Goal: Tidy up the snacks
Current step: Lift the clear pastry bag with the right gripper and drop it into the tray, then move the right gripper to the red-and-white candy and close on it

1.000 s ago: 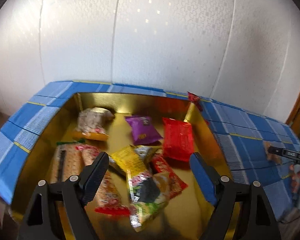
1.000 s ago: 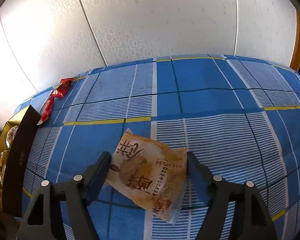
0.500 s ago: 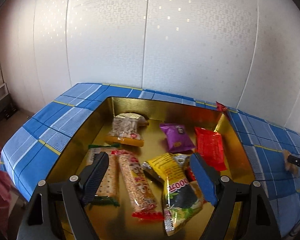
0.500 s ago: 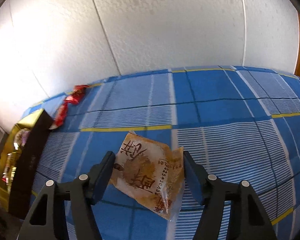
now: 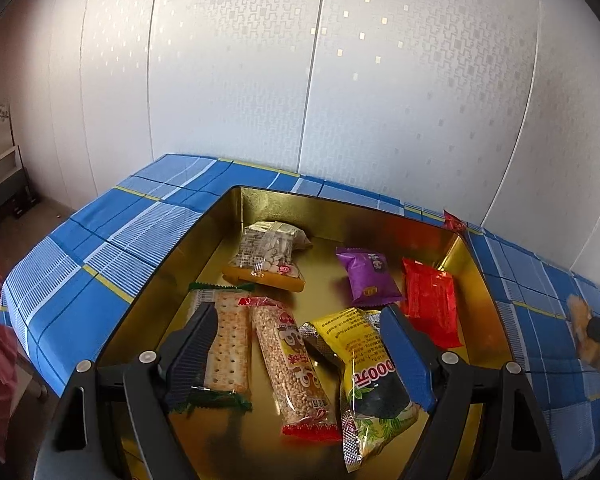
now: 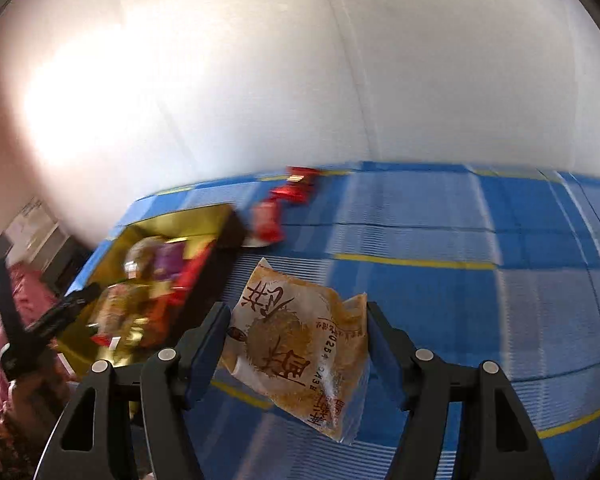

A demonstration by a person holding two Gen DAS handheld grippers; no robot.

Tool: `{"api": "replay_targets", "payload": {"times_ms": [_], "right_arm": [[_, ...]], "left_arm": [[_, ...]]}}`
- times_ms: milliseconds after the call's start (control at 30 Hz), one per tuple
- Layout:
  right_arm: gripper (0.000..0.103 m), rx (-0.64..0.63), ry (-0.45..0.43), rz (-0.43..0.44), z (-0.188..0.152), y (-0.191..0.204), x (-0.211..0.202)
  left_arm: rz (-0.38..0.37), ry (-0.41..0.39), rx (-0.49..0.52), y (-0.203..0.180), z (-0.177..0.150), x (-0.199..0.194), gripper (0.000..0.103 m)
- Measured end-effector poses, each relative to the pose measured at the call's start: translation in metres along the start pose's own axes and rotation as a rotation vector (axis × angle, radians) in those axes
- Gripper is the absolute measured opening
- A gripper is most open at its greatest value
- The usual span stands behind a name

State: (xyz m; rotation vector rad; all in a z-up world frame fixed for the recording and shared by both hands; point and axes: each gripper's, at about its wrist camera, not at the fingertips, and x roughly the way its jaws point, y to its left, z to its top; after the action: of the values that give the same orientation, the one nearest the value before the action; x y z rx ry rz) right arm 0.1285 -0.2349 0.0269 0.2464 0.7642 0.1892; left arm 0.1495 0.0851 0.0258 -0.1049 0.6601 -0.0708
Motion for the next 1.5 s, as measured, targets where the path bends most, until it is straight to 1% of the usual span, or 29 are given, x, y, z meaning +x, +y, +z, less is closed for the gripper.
{"api": "replay_targets", "payload": {"times_ms": [133,267,400,567,700,867,967,1067,1133,1233,1367,1500], "right_arm": [[0.068,-0.071,0.013,0.045,0.006,0.039,0.01],[0.068,-0.168,0.063,0.083,0.008,0.083,0.034],[0.068,-0.275,0.111,0.082,0.006,0.118,0.058],[0.068,-0.334,0.165,0.062,0.002,0.137,0.082],[0.068,-0.363,0.205,0.037,-0.002,0.144,0.101],[0.069,-0.397,0.241,-0.007,-0.008,0.148,0.116],[0.069,-0.431,0.228,-0.032,-0.009,0.151,0.118],[0.07,-0.429,0.215,-0.05,-0.007,0.15,0.116],[0.07,-0.399,0.202,-0.055,-0.003,0.145,0.114],[0.07,-0.358,0.192,-0.024,0.001,0.139,0.109],[0.07,-0.294,0.151,-0.007,0.007,0.13,0.099],[0.07,-0.198,0.105,0.034,0.013,0.113,0.088]], "left_arm": [[0.003,0.012,-0.008,0.002,0.0,0.001,0.083],[-0.004,0.008,-0.032,0.006,0.001,-0.001,0.083],[-0.014,0.013,-0.064,0.013,0.001,-0.002,0.083],[-0.029,0.01,-0.104,0.021,0.002,-0.003,0.083],[-0.032,0.018,-0.139,0.027,0.003,-0.002,0.083],[-0.028,0.013,-0.139,0.027,0.002,-0.003,0.084],[-0.026,0.014,-0.132,0.025,0.002,-0.002,0.084],[-0.021,0.014,-0.124,0.024,0.001,-0.002,0.084],[-0.021,0.015,-0.123,0.024,0.001,-0.001,0.084],[-0.016,0.012,-0.118,0.023,0.0,-0.002,0.084],[-0.015,0.015,-0.111,0.022,0.0,0.0,0.084],[-0.013,0.015,-0.1,0.022,0.0,0.0,0.085]]}}
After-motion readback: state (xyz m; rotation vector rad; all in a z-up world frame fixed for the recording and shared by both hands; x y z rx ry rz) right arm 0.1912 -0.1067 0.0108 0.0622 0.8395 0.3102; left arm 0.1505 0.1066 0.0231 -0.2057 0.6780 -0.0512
